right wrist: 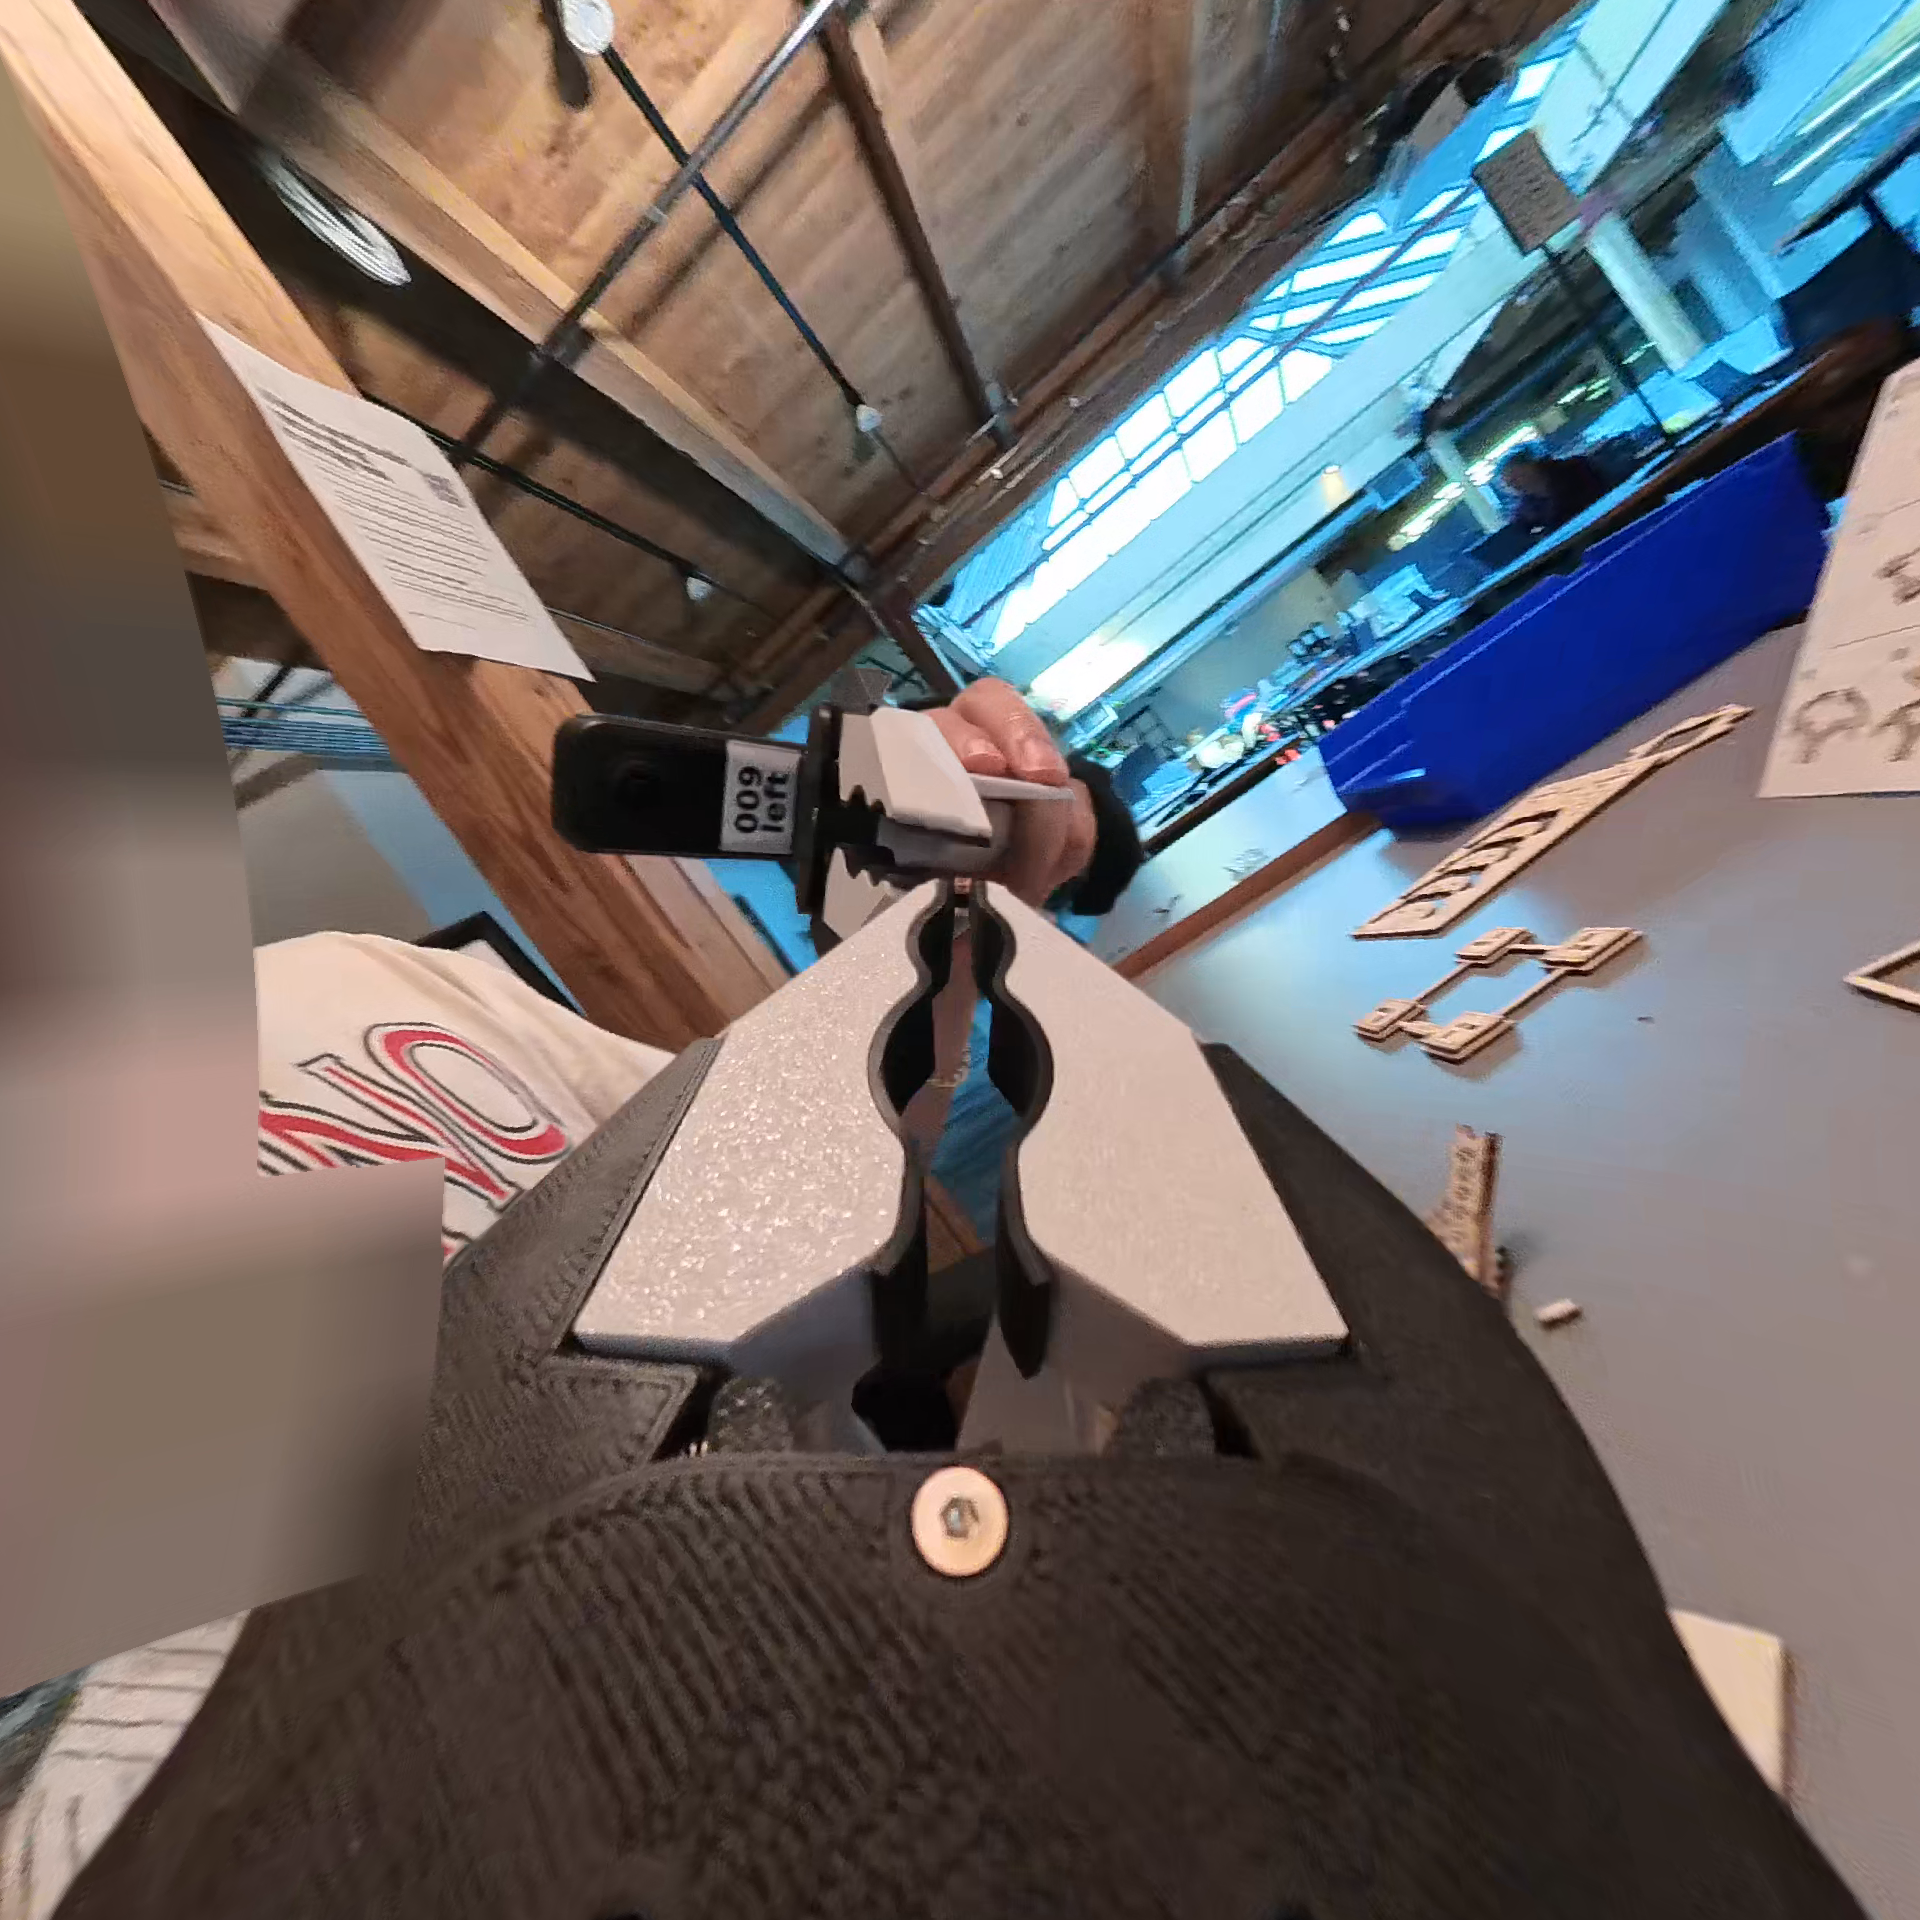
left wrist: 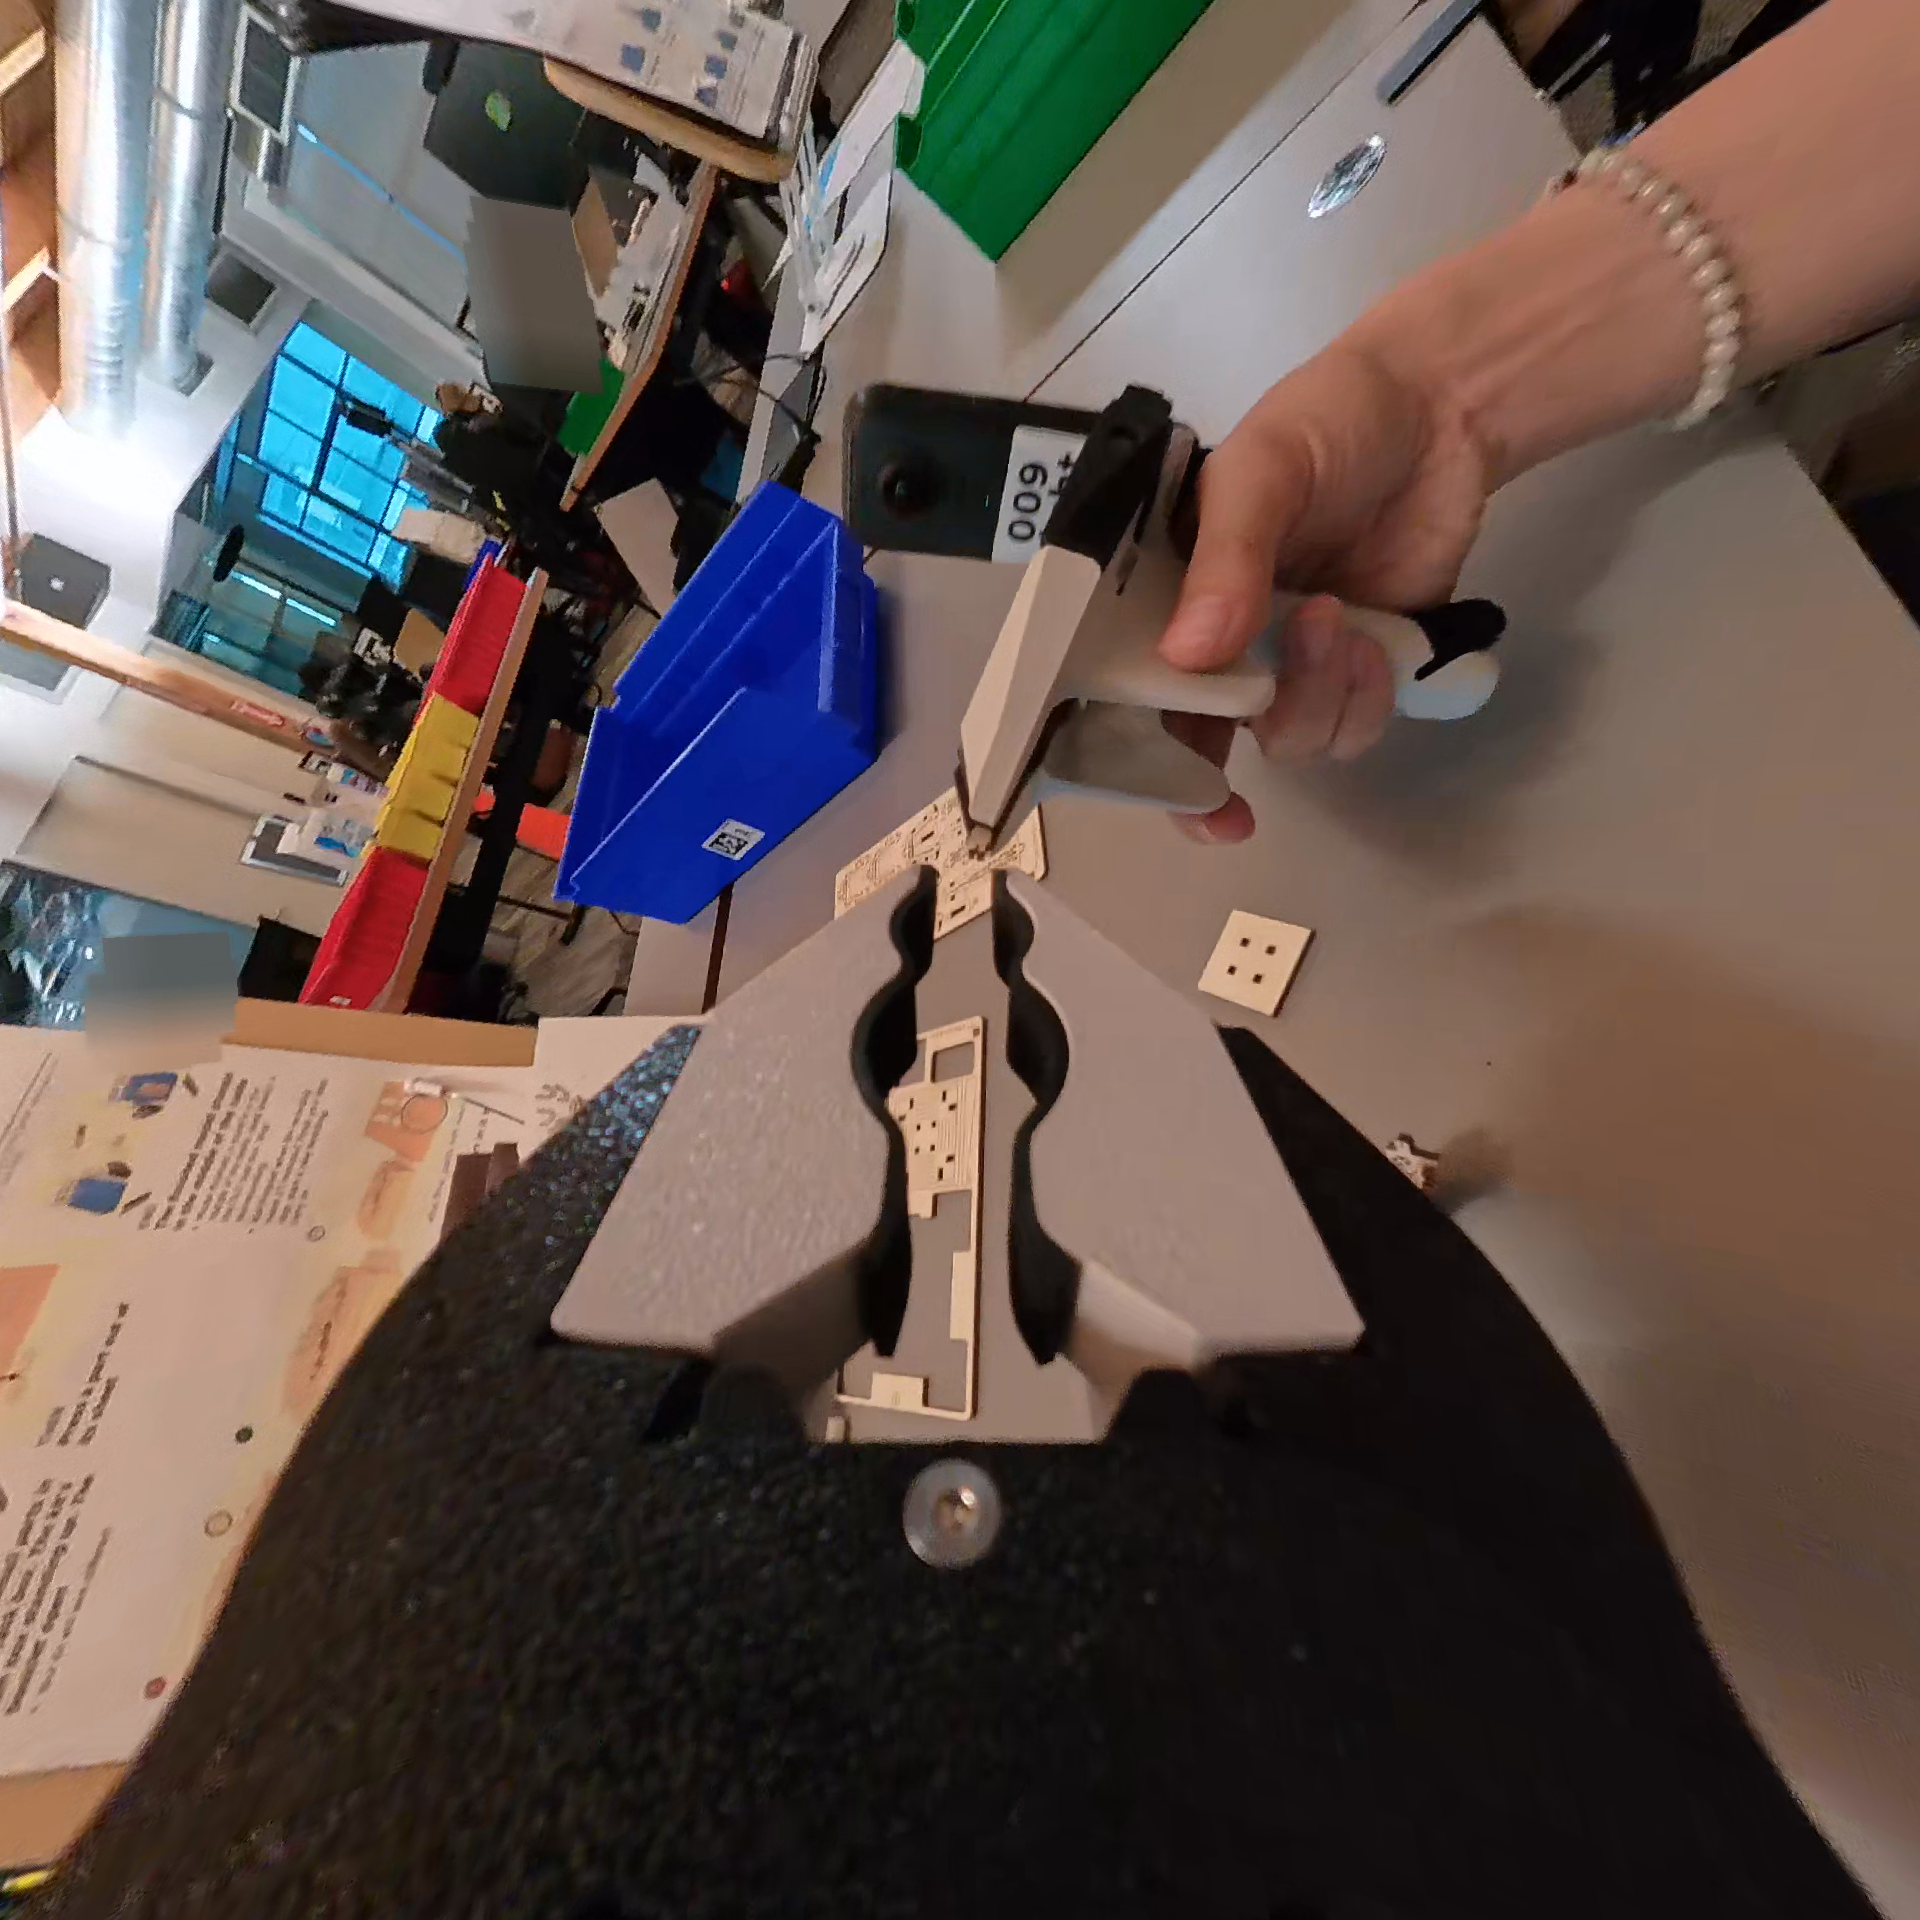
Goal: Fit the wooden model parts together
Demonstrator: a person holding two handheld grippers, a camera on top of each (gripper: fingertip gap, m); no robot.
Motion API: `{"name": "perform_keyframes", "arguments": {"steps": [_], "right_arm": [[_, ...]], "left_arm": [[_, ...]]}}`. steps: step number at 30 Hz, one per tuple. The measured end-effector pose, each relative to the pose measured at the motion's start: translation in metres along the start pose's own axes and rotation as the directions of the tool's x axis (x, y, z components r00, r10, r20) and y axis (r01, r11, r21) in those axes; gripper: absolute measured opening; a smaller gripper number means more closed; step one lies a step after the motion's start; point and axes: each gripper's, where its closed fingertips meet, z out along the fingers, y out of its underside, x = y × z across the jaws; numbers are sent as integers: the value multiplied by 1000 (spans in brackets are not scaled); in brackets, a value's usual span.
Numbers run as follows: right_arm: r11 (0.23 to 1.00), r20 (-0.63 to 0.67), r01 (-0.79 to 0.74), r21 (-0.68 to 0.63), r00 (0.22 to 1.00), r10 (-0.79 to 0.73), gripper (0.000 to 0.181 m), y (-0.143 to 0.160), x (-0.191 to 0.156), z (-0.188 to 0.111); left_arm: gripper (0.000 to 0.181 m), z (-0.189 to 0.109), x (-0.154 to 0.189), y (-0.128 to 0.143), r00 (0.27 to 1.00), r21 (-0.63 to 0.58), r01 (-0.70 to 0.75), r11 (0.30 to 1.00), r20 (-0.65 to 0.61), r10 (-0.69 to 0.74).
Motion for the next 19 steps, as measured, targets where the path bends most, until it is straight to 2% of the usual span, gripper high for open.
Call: {"name": "perform_keyframes", "arguments": {"steps": [8,13,16,18,19], "right_arm": [[997,63,-75,3,995,75,1,2,-8,5],[999,3,-44,-30,999,44,1,7,-1,5],[987,-166,93,-129,980,-114,10,14,22,-2],[931,-291,247,-267,901,-322,15,19,43,-15],[882,-344,328,-339,829,-440,16,18,54,-23]], "left_arm": [[1,0,4,-7,999,17,-32,999,-36,33],[0,0,8,3,997,-45,-43,998,-67,40],[0,-3,15,21,988,-159,-47,986,-150,22],[0,-8,30,40,961,-263,-50,964,-274,-24],[0,-9,39,52,941,-319,-58,946,-334,-55]]}}
